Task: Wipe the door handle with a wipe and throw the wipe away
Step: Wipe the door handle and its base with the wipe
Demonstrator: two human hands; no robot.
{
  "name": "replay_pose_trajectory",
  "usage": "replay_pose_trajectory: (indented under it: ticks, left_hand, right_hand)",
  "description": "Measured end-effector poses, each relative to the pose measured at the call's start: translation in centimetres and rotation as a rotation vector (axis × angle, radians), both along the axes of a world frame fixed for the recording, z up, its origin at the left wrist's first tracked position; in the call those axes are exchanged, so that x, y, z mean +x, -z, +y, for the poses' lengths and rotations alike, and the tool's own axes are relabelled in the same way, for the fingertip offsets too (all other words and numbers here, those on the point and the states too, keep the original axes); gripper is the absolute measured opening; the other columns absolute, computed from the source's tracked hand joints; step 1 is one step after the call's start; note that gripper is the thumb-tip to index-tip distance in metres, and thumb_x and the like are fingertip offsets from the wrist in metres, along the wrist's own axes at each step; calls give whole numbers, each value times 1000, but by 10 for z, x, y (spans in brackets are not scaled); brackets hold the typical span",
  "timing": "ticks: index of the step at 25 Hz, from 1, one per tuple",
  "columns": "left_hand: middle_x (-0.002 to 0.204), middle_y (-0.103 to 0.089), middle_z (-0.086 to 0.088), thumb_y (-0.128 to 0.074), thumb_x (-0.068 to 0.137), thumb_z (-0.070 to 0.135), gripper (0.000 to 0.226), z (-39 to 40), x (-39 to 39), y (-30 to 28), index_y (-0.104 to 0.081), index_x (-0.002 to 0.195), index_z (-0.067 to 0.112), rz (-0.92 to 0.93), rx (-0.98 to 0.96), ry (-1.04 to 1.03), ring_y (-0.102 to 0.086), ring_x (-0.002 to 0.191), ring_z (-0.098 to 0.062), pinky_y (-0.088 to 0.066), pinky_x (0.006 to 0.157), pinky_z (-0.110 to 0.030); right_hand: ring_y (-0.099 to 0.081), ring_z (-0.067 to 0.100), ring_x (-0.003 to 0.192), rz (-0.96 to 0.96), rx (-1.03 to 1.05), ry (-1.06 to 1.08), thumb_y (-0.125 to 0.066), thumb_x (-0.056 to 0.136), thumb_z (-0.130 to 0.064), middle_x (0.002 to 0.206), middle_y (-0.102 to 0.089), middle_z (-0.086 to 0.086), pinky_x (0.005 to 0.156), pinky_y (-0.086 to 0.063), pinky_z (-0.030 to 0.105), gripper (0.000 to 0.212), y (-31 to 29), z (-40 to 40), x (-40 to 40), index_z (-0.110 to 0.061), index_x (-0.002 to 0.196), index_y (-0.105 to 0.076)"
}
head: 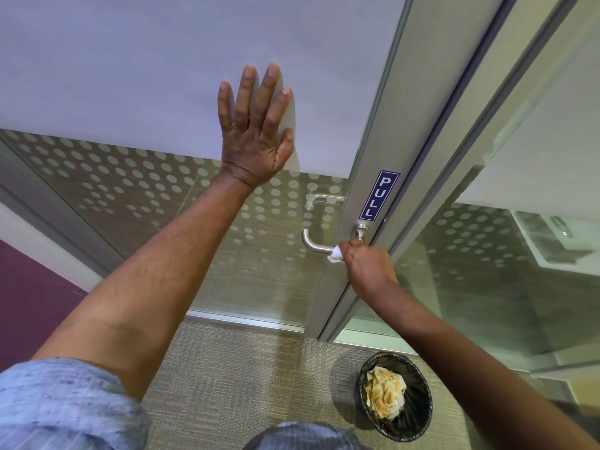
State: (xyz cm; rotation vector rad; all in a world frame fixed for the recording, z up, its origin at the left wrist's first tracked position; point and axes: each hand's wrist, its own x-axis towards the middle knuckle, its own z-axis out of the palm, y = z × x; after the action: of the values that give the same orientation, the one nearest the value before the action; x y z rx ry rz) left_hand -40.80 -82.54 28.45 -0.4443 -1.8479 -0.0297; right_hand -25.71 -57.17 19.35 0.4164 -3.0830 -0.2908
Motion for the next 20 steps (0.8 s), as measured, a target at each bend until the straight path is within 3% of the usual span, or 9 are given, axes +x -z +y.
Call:
replay_pose_trajectory:
  ticks: [4,7,9,11,13,15,17,20]
  left_hand:
    - [164,-26,-17,-38,107,39,60,0,-1,1,-22,160,17,-2,7,12,-21,151,-45,5,130,-55]
    - [164,-25,-16,-39,106,39,63,0,-1,1,-18,162,19,-4,9,15,-17,156,-42,5,130,-55]
    - [165,-24,-16,-39,106,39,63,0,-1,1,-18,162,19,-8,28,16,0,164,-31,5,130,-55]
    - [165,-23,-16,-39,106,39,61,0,-1,1,-21,160,17,-14,38,8,13,163,-23,6,130,-54]
    - [164,-23,-16,-39,106,40,62,0,-2,1,-21,160,17,-16,39,10,9,164,-24,6,130,-54]
    - [164,-24,-16,-38,106,40,62,0,-3,1,-19,161,18,-5,28,17,-7,162,-34,6,130,-54]
    - [165,-23,-16,-38,107,41,63,0,-3,2,-17,162,18,2,22,9,-9,161,-37,6,130,-54]
    - [166,-19,-14,-38,106,40,63,-2,-4,4,-18,162,18,3,39,0,10,163,-25,7,130,-54]
  right_hand:
    - [-56,27,66,-39,-141,46,-51,87,9,114,-62,10,56,-43,35,45,5,-12,5,-11,127,-46]
    - [-45,22,56,9,-274,59,-47,92,8,115,-59,10,52,-38,34,40,16,-5,14,-13,125,-40]
    - [-45,20,59,99,-358,24,-44,94,6,122,-57,8,51,-37,32,37,26,-1,20,-13,126,-46]
    - [-55,18,69,173,-436,-15,-48,97,-1,136,-49,7,52,-46,30,39,35,1,25,-12,135,-48]
    - [-57,17,80,216,-494,-12,-51,101,-13,134,-43,6,57,-52,26,41,44,6,29,-17,142,-47]
    - [-53,14,84,235,-566,41,-53,103,-19,121,-42,3,61,-52,26,43,50,11,29,-25,145,-49]
    - [-48,8,83,235,-762,109,-53,103,-20,108,-41,-3,69,-49,19,40,53,11,27,-32,141,-57]
    - [-55,0,96,193,-1355,293,-60,100,-17,106,-47,-7,93,-50,13,32,56,-3,28,-30,127,-69]
